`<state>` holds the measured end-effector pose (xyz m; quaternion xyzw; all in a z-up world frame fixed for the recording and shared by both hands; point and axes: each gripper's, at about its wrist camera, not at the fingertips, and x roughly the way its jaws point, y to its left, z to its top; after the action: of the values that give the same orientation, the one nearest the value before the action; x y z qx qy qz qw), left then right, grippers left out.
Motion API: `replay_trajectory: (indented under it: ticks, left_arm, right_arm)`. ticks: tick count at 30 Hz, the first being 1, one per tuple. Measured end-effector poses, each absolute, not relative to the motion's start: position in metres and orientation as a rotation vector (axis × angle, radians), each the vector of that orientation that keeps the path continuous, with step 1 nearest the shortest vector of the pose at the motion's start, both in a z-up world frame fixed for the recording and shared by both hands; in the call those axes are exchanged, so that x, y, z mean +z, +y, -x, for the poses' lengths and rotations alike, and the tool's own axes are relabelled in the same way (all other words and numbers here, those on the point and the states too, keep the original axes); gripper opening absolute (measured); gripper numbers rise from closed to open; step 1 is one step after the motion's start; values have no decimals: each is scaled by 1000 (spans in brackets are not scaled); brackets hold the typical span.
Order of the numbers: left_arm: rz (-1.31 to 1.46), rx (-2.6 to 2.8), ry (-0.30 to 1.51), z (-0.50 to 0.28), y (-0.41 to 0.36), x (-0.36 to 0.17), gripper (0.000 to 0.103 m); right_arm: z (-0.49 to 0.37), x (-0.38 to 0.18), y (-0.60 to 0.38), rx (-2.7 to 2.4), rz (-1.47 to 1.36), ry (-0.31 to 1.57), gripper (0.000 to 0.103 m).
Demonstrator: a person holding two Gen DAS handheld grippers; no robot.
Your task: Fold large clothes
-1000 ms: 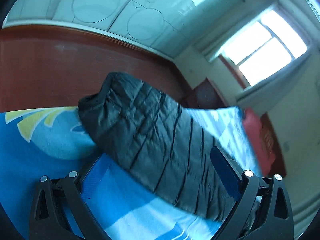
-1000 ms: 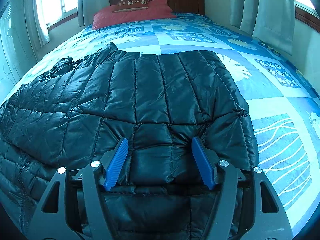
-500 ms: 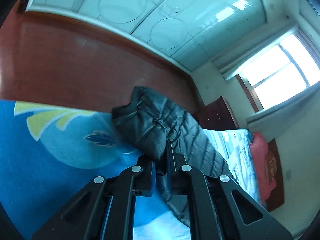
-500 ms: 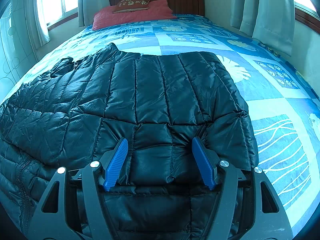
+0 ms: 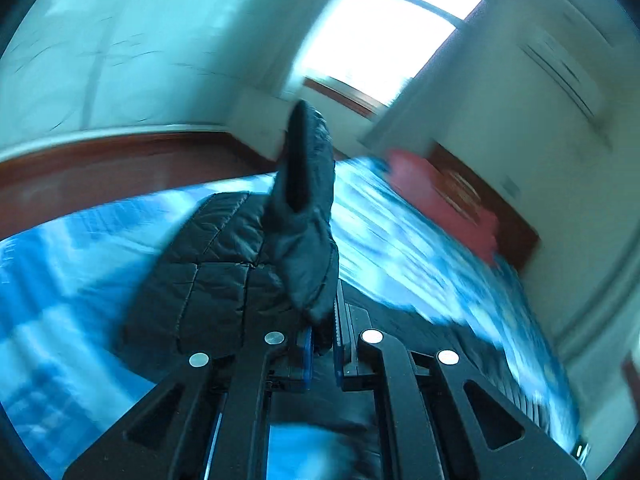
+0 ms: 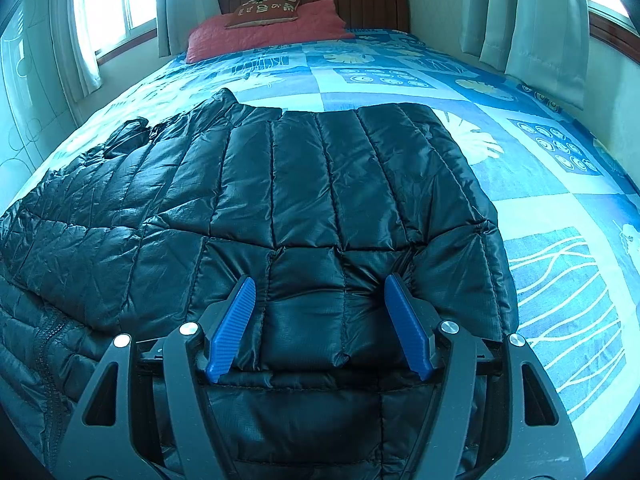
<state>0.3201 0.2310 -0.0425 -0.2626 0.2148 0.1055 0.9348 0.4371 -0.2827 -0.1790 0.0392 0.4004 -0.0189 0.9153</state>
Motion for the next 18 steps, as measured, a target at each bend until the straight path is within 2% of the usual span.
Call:
replay_trajectory:
  ticks: [9,18]
  left_arm:
    - [304,-20,589,-386,43,-62,7]
    - [180,-167,696,-413,-71,-93,10]
  right_arm:
    - [-437,-180,-285,-25,-98,819,69]
    - [-436,-180,-287,-6,-117,813,71]
